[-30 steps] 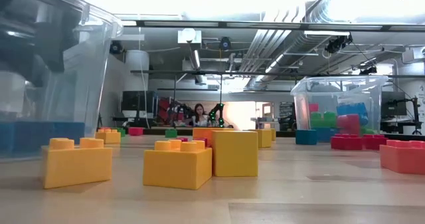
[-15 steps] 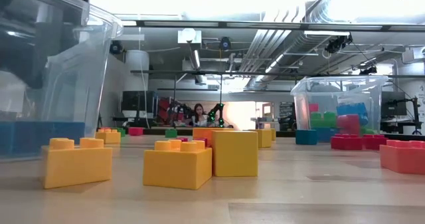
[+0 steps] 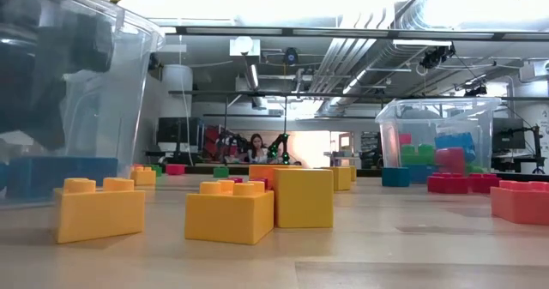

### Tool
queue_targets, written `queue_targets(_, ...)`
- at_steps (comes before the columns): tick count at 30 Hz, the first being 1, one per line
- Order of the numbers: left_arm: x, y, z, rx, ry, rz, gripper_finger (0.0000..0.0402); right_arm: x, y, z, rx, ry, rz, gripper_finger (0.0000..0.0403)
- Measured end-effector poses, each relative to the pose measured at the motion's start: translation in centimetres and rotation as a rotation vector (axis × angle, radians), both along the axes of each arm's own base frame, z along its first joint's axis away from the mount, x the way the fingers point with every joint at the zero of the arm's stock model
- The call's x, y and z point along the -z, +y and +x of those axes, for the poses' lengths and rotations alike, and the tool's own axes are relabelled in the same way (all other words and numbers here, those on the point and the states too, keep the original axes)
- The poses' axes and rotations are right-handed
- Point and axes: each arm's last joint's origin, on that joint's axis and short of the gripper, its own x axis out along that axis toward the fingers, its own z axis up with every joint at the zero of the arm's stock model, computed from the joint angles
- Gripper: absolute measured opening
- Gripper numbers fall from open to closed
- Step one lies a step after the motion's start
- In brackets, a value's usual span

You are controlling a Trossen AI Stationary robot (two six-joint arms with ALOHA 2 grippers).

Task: Sort blocks by size
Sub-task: Put the large blue game piece into the right transparent bin

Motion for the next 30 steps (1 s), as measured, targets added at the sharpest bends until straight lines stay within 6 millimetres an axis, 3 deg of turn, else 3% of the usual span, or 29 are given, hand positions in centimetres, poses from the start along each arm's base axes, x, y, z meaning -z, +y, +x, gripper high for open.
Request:
queue_targets(13, 0.7, 0.7, -1.0, -0.057, 0.115, 0.044, 0.0000, -0.3, 0.0, 0.1, 0.000, -0.033, -0.009, 0.0245)
queue_targets(25, -2.4, 0.7, -1.6, 0.047, 0.416, 0.139, 0.0000, -0.3, 0.0, 0.1, -0.002, -0.029, -0.014, 0.0245)
queue_targets(30, -3.9, 0.7, -1.7, 0.082, 0.487, 0.100, 0.0000, -0.3, 0.0, 0.1, -0.002, -0.028, -0.015, 0.0245)
